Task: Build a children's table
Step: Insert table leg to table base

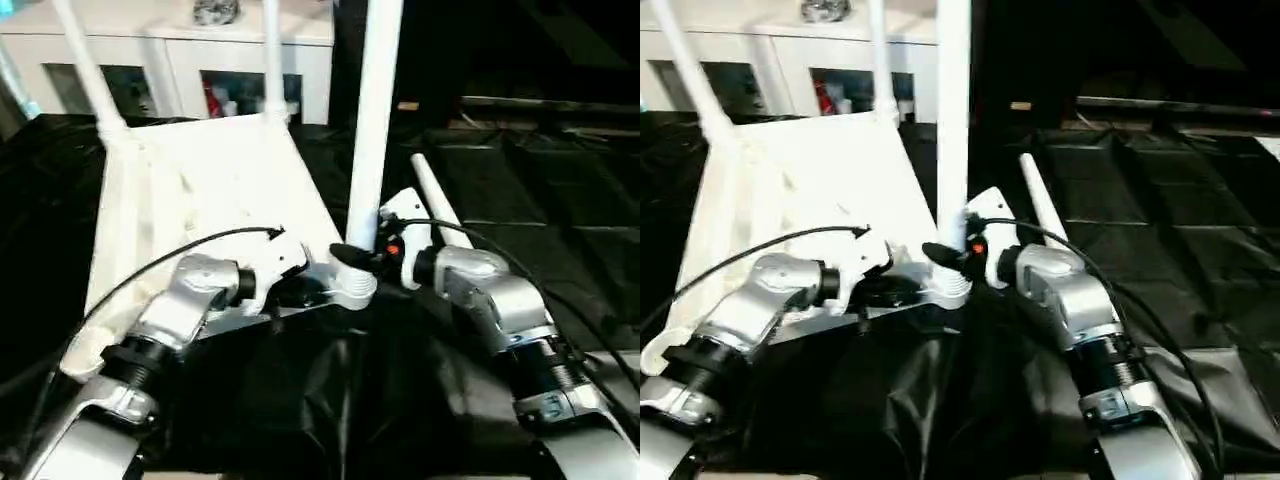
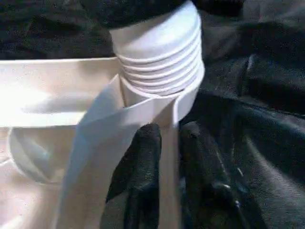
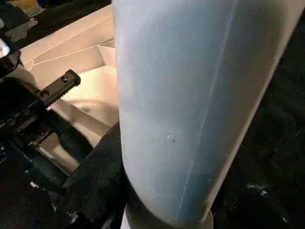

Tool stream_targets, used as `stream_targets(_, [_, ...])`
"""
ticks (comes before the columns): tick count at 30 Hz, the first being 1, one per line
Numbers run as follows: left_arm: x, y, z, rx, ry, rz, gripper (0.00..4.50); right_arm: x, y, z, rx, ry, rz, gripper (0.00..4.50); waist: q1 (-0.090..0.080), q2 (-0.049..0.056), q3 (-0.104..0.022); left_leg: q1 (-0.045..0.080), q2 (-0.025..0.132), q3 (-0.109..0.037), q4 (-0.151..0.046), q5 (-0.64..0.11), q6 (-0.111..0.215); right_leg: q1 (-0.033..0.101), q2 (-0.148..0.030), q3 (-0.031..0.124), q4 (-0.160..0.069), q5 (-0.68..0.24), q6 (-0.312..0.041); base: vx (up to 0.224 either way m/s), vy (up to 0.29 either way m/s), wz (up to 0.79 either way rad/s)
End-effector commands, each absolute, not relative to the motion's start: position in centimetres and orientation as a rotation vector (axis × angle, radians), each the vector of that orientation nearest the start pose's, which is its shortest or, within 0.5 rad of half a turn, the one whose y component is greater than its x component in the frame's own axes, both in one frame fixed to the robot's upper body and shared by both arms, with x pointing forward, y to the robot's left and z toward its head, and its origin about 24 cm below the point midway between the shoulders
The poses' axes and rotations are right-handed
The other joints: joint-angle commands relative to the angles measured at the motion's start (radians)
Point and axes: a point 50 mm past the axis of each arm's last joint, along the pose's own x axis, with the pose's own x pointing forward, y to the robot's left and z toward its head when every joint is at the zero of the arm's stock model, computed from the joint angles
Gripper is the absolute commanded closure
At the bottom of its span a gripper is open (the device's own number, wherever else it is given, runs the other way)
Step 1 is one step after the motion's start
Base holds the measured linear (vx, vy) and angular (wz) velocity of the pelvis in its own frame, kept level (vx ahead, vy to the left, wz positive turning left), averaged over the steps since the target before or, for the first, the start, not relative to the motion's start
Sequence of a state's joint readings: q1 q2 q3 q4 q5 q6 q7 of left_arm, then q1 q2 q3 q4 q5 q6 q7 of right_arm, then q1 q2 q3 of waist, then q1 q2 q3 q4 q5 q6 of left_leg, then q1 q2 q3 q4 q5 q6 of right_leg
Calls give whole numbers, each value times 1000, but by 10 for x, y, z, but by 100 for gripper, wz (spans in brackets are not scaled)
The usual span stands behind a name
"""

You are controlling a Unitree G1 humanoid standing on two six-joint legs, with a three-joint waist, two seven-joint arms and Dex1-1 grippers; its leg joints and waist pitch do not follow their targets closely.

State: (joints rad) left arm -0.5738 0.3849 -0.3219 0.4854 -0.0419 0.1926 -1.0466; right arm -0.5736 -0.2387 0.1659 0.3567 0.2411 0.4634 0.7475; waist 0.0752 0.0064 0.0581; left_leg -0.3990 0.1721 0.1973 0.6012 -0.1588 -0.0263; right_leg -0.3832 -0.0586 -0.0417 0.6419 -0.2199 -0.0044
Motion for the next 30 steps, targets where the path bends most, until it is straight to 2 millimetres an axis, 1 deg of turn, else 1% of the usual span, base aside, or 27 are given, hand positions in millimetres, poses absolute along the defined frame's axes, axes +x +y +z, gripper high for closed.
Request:
stream_targets(1, [321, 131, 61, 411, 417, -1201, 405, 327, -103, 70, -23, 383, 936, 261, -1, 2, -70, 33, 62, -34, -72, -222, -19, 28, -90, 49, -85, -134, -216, 0, 0, 0])
stream_targets(2, [321, 131, 61, 411, 417, -1201, 402, 327, -103, 70, -23, 383, 936, 261, -1, 3, -70, 34, 63, -33, -71, -224, -19, 27, -90, 48, -86, -134, -221, 0, 0, 0])
stream_targets(3, [320, 132, 61, 416, 419, -1201, 435, 327, -103, 70, -24, 383, 937, 261, -2, 3, -69, 34, 63, -33, -71, -229, -20, 27, -90, 49, -86, -137, -222, 0, 0, 0])
stream_targets(5, [320, 135, 59, 450, 432, -1201, 435, 328, -103, 71, -25, 382, 938, 261, -4, 3, -67, 35, 63, -33, -74, -253, -26, 26, -91, 49, -89, -170, -220, 0, 0, 0])
stream_targets(7, [317, 140, 58, 474, 448, -1209, 450, 328, -103, 71, -26, 381, 938, 261, -7, 2, -65, 37, 64, -35, -75, -276, -35, 24, -92, 50, -92, -209, -212, 0, 0, 0])
stream_targets(11, [316, 142, 58, 469, 450, -1209, 450, 328, -103, 70, -27, 382, 938, 261, -12, 3, -64, 37, 64, -35, -76, -284, -39, 23, -93, 51, -93, -230, -209, 0, 0, 0])
stream_targets(12, [315, 143, 58, 471, 457, -1213, 450, 327, -103, 70, -27, 383, 939, 261, -13, 1, -64, 36, 64, -35, -76, -281, -38, 23, -93, 51, -93, -227, -209, 0, 0, 0])
stream_targets(16, [313, 147, 55, 468, 485, -1218, 450, 327, -103, 70, -28, 383, 940, 261, -15, 2, -65, 36, 64, -34, -76, -269, -33, 23, -91, 51, -91, -204, -214, 0, 0, 0])
stream_targets(17, [313, 148, 55, 458, 487, -1214, 406, 328, -103, 70, -28, 383, 940, 261, -14, 2, -65, 36, 64, -34, -76, -268, -32, 23, -92, 51, -91, -203, -215, 0, 0, 0])
stream_targets(19, [315, 150, 56, 464, 476, -1188, 389, 328, -103, 70, -28, 382, 941, 261, -15, 1, -64, 35, 64, -33, -76, -269, -32, 23, -92, 51, -92, -205, -216, 0, 0, 0])
stream_targets(23, [315, 153, 56, 479, 479, -1183, 389, 328, -103, 70, -29, 382, 941, 261, -15, 3, -64, 38, 65, -34, -77, -279, -35, 20, -91, 51, -92, -217, -212, 0, 0, 0])
stream_targets(28, [313, 156, 56, 473, 491, -1189, 386, 328, -103, 70, -30, 383, 942, 261, -15, 3, -62, 40, 65, -36, -79, -314, -49, 17, -93, 52, -97, -273, -201, 0, 0, 0])
stream_targets(29, [313, 156, 56, 468, 490, -1187, 383, 328, -103, 70, -29, 383, 942, 261, -16, 2, -61, 39, 65, -36, -79, -312, -48, 17, -93, 53, -97, -272, -200, 0, 0, 0])
stream_targets(30, [313, 156, 56, 461, 489, -1184, 383, 327, -103, 69, -29, 383, 942, 261, -16, 2, -62, 39, 66, -36, -79, -303, -47, 17, -93, 53, -95, -255, -202, 0, 0, 0])
